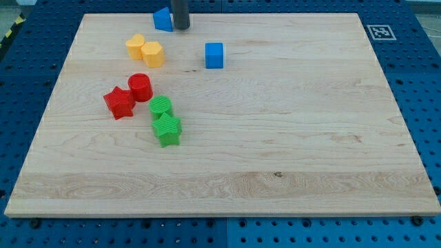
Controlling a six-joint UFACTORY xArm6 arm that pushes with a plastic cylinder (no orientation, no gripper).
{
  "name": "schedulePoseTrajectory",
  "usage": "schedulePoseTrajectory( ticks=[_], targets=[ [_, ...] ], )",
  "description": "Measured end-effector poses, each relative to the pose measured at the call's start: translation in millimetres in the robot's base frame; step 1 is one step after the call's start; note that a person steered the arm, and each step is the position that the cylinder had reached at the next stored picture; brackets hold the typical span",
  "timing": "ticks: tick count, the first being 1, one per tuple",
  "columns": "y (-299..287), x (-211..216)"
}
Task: Keep the blue triangle at the top right corner
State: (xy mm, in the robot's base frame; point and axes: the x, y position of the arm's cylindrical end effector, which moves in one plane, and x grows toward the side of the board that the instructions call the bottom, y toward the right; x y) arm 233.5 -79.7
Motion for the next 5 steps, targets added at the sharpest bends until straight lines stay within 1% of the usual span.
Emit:
schedulePoseTrajectory(
  ticks=[2, 3, 5],
  targets=[
    [-2, 3],
    [-19, -6],
    [-78, -11]
  ],
)
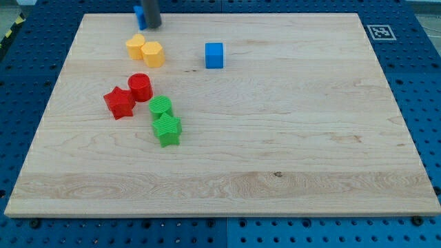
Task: Keep the blue triangle at the top right corner
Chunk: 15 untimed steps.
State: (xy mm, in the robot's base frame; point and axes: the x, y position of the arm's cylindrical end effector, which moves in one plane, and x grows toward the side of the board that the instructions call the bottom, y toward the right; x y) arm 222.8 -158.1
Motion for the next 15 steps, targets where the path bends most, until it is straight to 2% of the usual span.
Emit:
schedulePoseTrajectory(
  ticks=[2, 3, 4, 5, 6, 8, 11, 15],
  targets=[
    [-36, 0],
    [1, 16],
    [64, 23],
    [106, 18],
    [102, -22],
    [67, -30],
    [-26, -31],
    [-63, -32]
  ],
)
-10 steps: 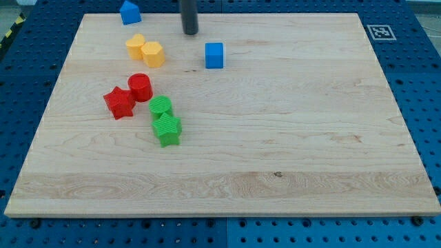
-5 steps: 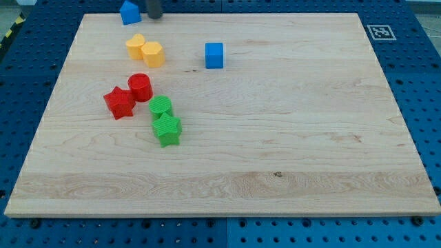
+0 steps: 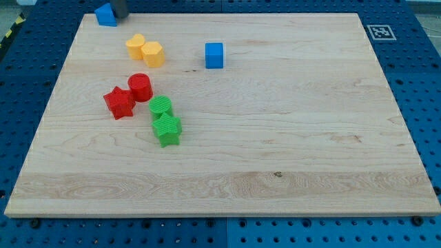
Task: Keep the blue triangle at the top right corner
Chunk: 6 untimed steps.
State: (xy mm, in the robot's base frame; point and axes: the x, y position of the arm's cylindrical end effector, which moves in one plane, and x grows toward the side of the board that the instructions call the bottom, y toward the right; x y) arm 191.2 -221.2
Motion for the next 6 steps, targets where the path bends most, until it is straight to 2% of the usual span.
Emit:
schedulePoseTrajectory(
  ticks=[3, 5, 6],
  targets=[
    [-32, 0],
    [75, 1],
    [91, 1]
  ],
)
